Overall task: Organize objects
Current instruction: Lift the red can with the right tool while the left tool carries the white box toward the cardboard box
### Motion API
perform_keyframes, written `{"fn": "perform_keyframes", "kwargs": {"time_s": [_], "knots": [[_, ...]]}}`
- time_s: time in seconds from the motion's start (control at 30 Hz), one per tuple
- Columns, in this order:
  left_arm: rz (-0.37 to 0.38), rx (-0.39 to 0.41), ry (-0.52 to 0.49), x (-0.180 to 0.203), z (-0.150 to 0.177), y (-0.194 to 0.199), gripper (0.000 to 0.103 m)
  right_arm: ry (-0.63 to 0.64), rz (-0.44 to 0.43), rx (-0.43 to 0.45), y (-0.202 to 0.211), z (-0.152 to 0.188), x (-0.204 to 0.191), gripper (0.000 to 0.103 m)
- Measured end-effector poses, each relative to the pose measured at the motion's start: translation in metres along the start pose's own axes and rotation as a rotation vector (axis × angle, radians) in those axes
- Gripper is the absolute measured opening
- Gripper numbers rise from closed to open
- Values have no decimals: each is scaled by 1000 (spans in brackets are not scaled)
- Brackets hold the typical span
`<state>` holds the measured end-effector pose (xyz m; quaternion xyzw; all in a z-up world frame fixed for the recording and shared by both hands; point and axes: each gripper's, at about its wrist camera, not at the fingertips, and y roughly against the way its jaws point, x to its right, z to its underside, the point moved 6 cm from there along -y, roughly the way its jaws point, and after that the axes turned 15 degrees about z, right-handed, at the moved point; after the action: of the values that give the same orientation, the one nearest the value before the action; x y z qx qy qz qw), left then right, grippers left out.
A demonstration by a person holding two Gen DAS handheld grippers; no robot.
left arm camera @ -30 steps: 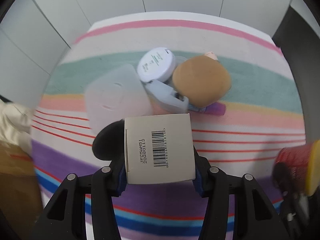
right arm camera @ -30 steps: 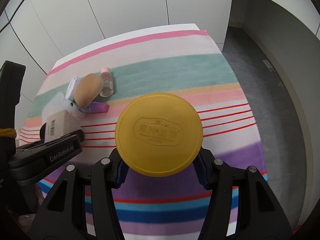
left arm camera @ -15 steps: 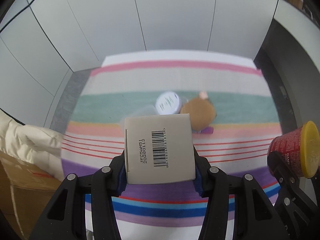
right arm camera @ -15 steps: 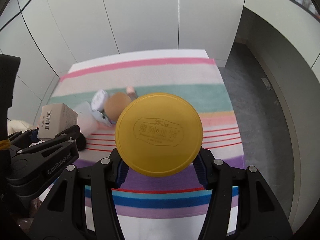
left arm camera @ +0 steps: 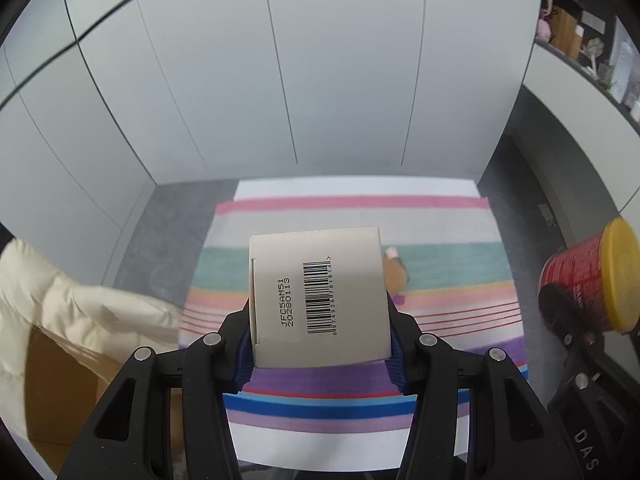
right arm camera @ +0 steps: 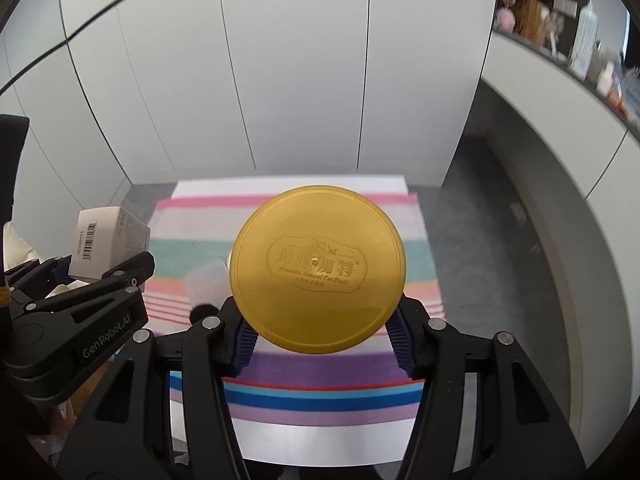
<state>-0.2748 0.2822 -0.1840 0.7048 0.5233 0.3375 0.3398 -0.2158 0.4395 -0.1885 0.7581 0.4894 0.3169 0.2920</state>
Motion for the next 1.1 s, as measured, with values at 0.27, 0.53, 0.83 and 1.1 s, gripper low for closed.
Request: {"fn": "perform_keyframes", "kwargs": {"time_s": [0.27, 0.53, 0.83, 1.1], "knots": [[2, 80, -23, 6, -25, 67, 54, -9, 11, 93, 67, -37, 13, 58], [28, 117, -60, 6, -36, 119, 54, 0, 6, 140, 112, -61, 20, 58], [36, 130, -65, 3, -31, 150, 53, -2, 3, 147, 136, -65, 18, 58], [50, 125, -65, 0, -19, 157, 53, -7, 11, 143, 146, -49, 19, 58]]}}
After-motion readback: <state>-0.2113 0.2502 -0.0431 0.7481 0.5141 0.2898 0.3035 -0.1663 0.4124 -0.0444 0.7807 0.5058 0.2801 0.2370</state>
